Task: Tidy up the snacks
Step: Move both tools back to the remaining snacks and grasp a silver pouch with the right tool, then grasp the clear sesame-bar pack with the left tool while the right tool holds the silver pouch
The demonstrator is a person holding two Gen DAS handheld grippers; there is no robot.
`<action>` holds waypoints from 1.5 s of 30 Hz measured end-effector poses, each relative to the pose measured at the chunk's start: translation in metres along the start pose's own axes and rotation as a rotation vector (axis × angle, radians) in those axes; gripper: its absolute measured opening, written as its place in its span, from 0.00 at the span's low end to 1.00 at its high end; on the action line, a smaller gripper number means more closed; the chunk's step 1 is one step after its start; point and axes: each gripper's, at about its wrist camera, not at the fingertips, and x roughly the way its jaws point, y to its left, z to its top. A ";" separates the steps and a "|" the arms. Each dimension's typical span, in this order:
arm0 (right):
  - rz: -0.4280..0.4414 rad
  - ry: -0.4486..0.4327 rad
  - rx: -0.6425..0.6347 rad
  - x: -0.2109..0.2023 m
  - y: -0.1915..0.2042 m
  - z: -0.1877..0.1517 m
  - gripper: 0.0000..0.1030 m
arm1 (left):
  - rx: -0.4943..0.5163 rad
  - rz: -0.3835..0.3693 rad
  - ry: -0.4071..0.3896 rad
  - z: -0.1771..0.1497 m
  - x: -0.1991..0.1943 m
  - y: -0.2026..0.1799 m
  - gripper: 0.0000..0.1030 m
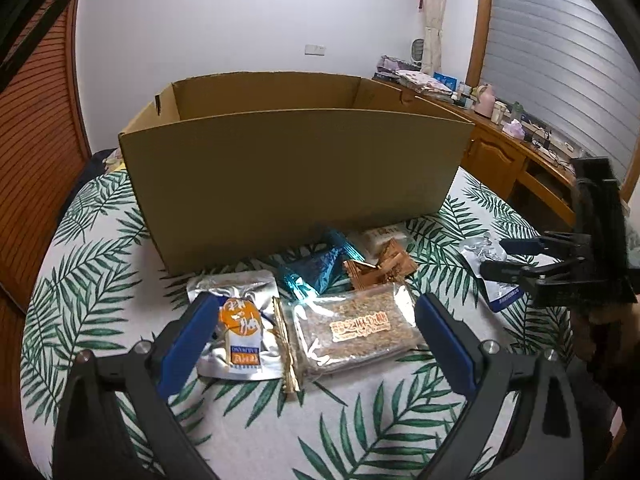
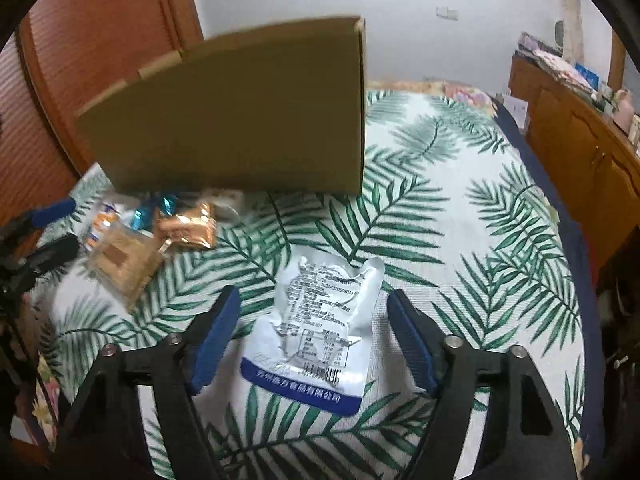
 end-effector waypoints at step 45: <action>-0.077 -0.074 -0.103 0.001 0.010 -0.024 0.58 | -0.098 0.035 0.199 0.005 0.056 -0.025 0.99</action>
